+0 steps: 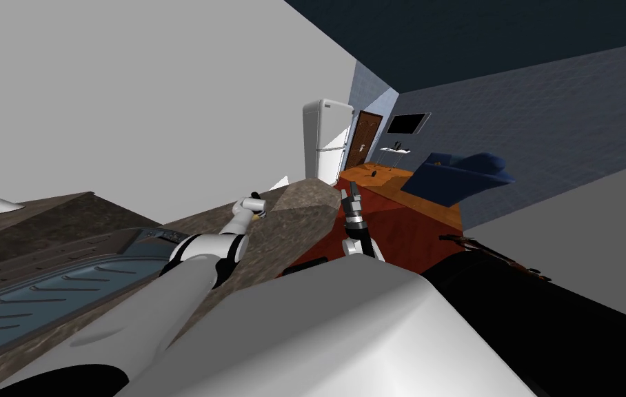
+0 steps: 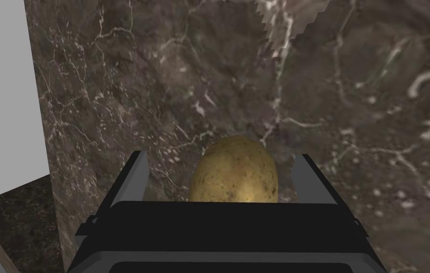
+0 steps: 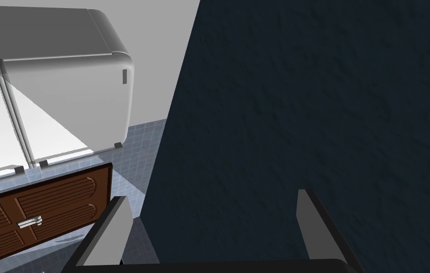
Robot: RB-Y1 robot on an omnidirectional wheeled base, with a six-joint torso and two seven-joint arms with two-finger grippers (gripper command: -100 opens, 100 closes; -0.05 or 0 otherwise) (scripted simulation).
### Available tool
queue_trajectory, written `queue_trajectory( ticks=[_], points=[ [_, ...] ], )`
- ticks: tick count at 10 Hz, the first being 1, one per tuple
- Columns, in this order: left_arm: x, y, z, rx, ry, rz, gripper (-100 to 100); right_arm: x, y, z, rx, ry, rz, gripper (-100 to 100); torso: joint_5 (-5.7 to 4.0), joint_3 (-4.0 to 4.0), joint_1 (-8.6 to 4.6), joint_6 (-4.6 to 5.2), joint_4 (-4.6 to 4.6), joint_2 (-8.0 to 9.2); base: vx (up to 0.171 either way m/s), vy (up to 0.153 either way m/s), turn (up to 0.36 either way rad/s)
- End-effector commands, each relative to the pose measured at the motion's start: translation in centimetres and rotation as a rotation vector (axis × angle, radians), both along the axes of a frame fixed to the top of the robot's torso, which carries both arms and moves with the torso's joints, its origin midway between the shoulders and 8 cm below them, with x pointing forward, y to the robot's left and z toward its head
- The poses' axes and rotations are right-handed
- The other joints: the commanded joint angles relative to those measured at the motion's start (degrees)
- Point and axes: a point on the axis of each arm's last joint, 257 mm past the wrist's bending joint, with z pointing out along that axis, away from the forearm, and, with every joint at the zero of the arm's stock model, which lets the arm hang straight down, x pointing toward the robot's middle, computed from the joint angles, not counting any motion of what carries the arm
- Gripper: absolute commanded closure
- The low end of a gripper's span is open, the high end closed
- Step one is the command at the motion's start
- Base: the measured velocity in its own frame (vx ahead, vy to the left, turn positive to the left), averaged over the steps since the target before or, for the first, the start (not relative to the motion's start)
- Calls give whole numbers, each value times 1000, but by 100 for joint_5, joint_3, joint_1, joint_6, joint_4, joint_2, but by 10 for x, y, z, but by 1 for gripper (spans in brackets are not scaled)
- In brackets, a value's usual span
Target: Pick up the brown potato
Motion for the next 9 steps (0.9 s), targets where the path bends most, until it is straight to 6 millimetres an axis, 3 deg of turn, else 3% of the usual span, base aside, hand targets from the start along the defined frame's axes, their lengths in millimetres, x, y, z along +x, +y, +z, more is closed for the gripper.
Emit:
queue_trajectory(
  ticks=[1, 5, 7, 8, 9],
  points=[
    [1, -13, 0, 9, -1, 9, -100, 0, 0, 0, 0, 0, 0, 0, 0, 0, 0, 0, 0, 0, -37, 111, -102],
    [3, -34, 0, 18, -13, 36, -100, 0, 0, 0, 0, 0, 0, 0, 0, 1, -1, 0, 1, 1, -32, 99, -77],
    [2, -31, 0, 12, -16, 42, -100, 0, 0, 0, 0, 0, 0, 0, 0, 3, -3, -1, 1, 4, -26, 64, -37],
    [2, -31, 0, 10, -17, 45, 100, 0, 0, 0, 0, 0, 0, 0, -4, -1, -19, -1, 0, -2, -5, 6, -3],
    [1, -32, -1, 9, -13, 45, 100, 0, 0, 0, 0, 0, 0, 0, -10, -2, -29, -3, 4, -8, 0, 0, 0]
  ],
)
